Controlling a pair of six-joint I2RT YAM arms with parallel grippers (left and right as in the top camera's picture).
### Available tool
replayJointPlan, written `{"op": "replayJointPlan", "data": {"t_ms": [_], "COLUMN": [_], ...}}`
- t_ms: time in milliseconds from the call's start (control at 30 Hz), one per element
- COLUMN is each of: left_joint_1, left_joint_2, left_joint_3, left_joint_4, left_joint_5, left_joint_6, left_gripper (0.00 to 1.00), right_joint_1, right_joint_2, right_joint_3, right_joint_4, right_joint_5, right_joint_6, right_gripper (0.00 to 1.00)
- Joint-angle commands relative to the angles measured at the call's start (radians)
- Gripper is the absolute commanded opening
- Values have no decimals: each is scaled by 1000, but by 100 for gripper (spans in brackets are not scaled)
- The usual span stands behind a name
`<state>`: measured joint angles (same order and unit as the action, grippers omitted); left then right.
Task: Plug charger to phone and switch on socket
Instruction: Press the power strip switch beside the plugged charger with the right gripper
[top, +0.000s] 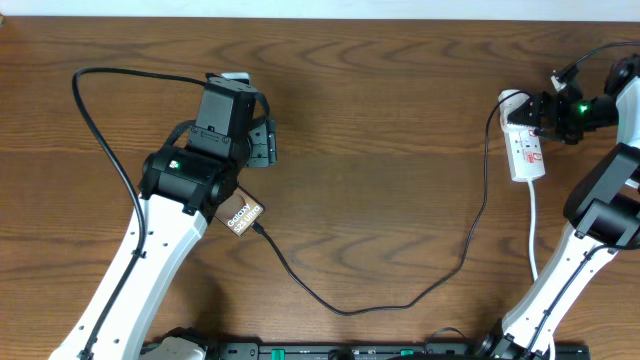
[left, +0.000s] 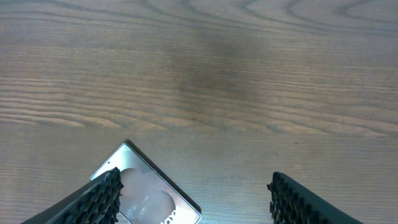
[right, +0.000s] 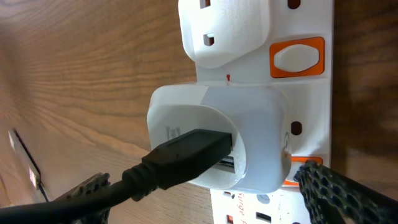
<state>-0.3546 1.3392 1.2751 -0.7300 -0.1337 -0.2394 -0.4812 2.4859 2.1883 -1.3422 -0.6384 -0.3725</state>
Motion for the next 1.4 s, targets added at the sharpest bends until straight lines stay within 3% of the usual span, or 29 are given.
{"op": "replayJointPlan", "data": {"t_ms": [0,400,567,700,900,1133,1367], "left_joint_1": [-2,-1,-1,-1,-1,-1,-1], "left_joint_2": [8,8,8,8,8,8,8], "left_joint_3": [-2,-2,-2,-2,-2,-2,-2], "left_joint_4": [-3,-10,-17,-18,-18,-23,-26], "left_joint_5": [-6,-6,-6,-6,-6,-6,-6], "left_joint_6": [-10,-9,-9,-9,-9,-9,-9], "left_gripper": [74,75,74,75,74,75,74], "right_joint_1": [50,110,122,118,87,37,25], "right_joint_2": [17,17,17,16,-1,-89,-267], "right_joint_3": [-37,-38,-38,-33,6,36,36], "right_joint_4": [-18,-11,-11,-6,-12,-12,-50], "right_joint_5": [-34,-82,-87,73,327,379,378], "right_joint_6": [13,63,66,171,341,465,500], "right_gripper": [94,92,84,99,99,99,99]}}
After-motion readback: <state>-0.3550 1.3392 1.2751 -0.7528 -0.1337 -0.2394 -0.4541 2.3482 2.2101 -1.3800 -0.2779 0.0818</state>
